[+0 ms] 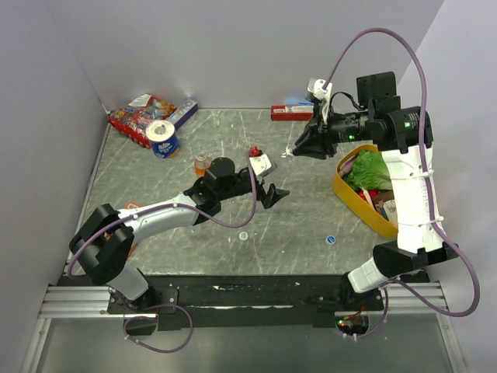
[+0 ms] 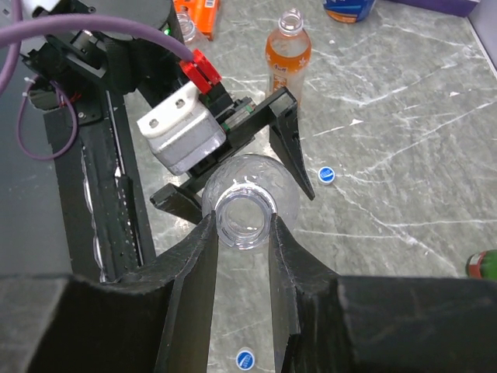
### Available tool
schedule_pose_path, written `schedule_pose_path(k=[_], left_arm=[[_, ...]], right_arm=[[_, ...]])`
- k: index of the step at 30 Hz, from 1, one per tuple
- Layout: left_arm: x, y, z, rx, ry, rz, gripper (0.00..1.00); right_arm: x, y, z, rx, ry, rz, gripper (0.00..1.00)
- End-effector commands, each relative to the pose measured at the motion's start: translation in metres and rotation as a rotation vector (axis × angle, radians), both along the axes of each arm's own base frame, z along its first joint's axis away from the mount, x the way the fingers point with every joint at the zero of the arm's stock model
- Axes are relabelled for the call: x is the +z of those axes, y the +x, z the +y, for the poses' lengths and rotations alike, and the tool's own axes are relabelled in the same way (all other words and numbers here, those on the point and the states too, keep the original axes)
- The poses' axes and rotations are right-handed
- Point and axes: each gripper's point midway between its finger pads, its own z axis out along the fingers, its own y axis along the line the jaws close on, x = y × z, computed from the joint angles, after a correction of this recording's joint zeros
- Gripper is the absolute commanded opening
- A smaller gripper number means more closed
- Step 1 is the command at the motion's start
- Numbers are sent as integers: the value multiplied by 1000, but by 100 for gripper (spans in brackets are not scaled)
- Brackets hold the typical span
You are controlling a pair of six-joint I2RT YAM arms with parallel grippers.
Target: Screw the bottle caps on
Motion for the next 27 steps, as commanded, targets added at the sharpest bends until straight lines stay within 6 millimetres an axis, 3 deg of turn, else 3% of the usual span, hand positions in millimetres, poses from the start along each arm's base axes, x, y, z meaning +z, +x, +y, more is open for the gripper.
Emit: schedule_pose_path(k=[1, 11, 15, 16, 17, 18, 19, 20, 22, 23, 24, 25, 26, 27], left_arm=[[45, -8, -3, -33, -109, -69, 97], [39, -22, -9, -105, -100, -66, 66], [36, -24, -7, -105, -100, -64, 62], [31, -26, -6, -104, -95, -55, 61], [34, -26, -4, -95, -103, -54, 59], [34, -27, -2, -86, -111, -44, 58], [30, -27, 1, -77, -107, -33, 55], [35, -29, 5, -62, -119, -38, 48], [29, -31, 12, -50, -110, -29, 44], [34, -34, 16, -46, -118, -36, 38], [32, -34, 18, -37, -114, -36, 31], [28, -34, 21, -29, -100, -38, 23], [31, -34, 24, -22, -94, -67, 9], [29, -33, 27, -8, -85, -74, 1]], right_arm=[[-22, -44, -12, 1, -69, 178, 0], [-29, -45, -7, 15, -89, 203, 0], [-23, -42, -6, 3, -87, 192, 0], [-21, -40, -6, -8, -85, 187, 7], [-13, -34, -9, -43, -92, 149, 25], [-9, -29, -11, -94, -87, 157, 63], [1, -19, -15, -137, -83, 109, 73], [15, -13, -20, -177, -66, 51, 78], [36, 1, -42, -301, -31, -44, 86], [38, 20, -49, -351, -16, -104, 88], [50, 21, -68, -433, -10, -181, 94], [46, 25, -75, -448, -18, -210, 99], [19, 31, -78, -442, -57, -184, 99], [8, 27, -84, -397, -127, -238, 99]])
